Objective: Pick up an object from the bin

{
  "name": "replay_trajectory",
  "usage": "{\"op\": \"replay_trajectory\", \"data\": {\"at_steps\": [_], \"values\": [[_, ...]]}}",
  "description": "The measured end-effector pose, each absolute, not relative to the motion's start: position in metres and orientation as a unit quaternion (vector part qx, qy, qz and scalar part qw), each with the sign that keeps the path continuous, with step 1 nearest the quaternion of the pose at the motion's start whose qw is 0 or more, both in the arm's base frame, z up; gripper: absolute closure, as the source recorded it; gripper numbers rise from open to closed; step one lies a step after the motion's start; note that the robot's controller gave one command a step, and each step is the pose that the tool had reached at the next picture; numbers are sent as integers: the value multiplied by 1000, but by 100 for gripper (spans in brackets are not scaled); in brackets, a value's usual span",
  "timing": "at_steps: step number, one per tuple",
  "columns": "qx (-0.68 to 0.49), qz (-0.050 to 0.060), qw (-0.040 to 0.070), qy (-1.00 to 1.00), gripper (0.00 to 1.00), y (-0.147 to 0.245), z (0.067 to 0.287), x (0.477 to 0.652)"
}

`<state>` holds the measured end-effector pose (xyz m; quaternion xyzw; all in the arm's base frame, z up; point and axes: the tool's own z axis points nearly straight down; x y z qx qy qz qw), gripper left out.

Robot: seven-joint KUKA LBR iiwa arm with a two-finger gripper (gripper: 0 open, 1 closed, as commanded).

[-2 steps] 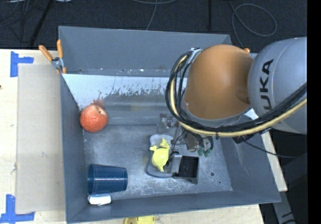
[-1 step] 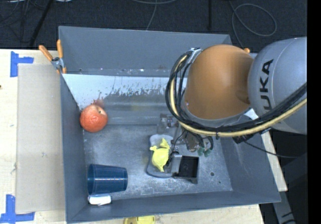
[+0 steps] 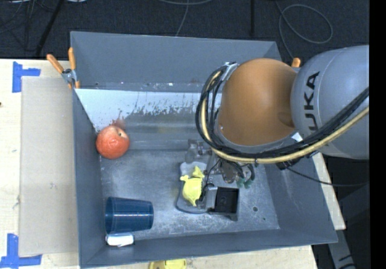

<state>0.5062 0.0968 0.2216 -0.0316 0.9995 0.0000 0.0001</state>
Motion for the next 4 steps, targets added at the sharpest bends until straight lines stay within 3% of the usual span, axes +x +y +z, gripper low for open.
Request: {"op": "replay_trajectory", "data": {"at_steps": [1, 4], "values": [[-110, 0, 0, 994, 0, 80, 186, 505], [-169, 0, 0, 986, 0, 64, 117, 539]]}}
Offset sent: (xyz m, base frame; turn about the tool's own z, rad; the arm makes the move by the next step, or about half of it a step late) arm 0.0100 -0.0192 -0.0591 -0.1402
